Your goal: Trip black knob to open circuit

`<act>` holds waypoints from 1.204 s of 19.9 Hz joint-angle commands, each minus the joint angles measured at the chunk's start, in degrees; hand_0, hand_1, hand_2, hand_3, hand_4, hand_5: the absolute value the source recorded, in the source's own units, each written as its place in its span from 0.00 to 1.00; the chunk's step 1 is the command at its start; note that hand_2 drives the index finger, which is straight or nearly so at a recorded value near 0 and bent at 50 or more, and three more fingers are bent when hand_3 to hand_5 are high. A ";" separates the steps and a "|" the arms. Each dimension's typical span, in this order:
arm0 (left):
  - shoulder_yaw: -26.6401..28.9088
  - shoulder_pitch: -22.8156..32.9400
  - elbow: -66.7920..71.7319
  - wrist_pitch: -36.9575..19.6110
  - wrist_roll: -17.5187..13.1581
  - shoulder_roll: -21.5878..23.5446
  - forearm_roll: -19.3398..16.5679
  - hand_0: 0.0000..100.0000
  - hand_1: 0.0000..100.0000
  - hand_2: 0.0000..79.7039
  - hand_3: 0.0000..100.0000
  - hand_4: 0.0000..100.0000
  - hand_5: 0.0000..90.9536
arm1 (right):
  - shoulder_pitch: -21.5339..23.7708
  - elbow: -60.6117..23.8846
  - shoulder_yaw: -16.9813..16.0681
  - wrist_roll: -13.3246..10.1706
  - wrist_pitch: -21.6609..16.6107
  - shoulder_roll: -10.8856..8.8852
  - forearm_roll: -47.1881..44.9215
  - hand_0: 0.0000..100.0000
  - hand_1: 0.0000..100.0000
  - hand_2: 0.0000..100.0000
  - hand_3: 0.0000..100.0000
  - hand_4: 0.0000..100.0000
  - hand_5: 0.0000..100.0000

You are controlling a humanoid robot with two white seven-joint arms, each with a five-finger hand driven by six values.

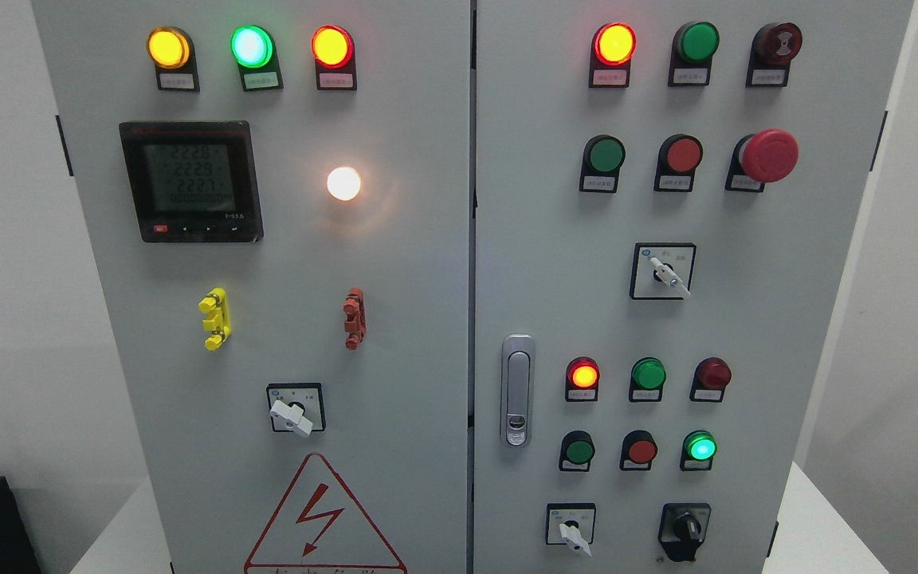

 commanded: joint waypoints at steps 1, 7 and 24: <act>-0.02 0.00 -1.44 -0.02 0.00 -0.01 0.00 0.12 0.39 0.00 0.00 0.00 0.00 | 5.02 -6.30 0.10 0.65 -1.11 -0.79 -0.13 0.00 0.00 0.00 0.84 0.72 0.69; -0.02 0.00 -1.44 -0.02 0.00 -0.01 0.00 0.12 0.39 0.00 0.00 0.00 0.00 | 8.00 -8.15 0.54 1.71 -2.61 -0.71 -0.13 0.00 0.00 0.00 0.22 0.15 0.18; -0.02 0.00 -1.44 0.07 0.00 0.08 0.00 0.12 0.39 0.00 0.00 0.00 0.00 | 8.89 -7.79 2.03 1.62 -2.87 -0.62 -0.13 0.00 0.00 0.00 0.00 0.00 0.00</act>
